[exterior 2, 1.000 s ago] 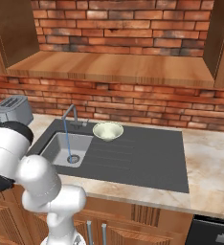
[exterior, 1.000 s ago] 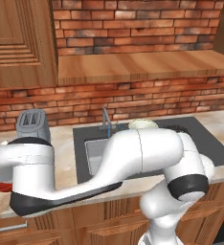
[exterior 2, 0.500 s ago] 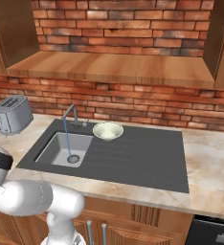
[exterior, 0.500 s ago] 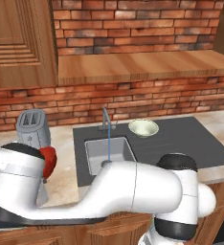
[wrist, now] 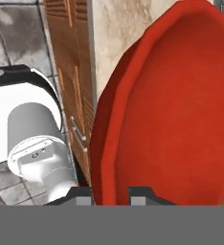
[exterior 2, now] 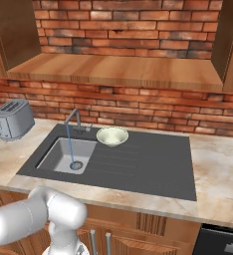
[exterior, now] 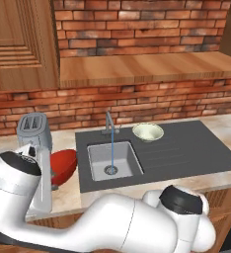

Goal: Rinse each bowl for a few seconds and place them down in the sink or on the counter.

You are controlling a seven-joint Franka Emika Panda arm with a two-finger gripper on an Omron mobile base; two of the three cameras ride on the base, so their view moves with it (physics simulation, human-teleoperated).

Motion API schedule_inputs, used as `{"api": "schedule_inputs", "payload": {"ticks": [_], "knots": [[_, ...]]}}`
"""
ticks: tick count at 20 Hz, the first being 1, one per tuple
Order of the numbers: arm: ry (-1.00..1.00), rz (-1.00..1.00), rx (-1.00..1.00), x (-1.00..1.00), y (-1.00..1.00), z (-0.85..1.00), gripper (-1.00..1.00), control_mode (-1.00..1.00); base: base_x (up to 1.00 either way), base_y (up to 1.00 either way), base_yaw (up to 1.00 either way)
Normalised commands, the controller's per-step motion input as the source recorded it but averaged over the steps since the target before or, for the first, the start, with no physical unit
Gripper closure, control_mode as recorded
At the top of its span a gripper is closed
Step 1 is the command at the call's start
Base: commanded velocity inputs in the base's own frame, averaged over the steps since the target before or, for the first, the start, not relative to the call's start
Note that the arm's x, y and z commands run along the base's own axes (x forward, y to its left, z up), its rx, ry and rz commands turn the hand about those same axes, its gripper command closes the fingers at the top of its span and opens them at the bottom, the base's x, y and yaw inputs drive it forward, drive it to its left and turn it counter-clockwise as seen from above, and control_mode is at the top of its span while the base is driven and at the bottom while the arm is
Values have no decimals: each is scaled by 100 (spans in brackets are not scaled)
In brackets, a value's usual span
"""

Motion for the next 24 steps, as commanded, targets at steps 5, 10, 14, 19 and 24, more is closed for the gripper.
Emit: {"api": "schedule_inputs", "payload": {"ticks": [5,10,14,19,24], "knots": [[-8,-15,3,0,-53,4,100,-100,0,0,0],[-5,-8,4,0,-48,0,100,-100,0,0,0],[-5,-5,2,0,-45,0,100,-100,0,0,0],[-4,-4,0,7,-34,0,100,-100,0,0,0],[-1,-3,0,30,-25,0,100,-100,0,0,0]]}}
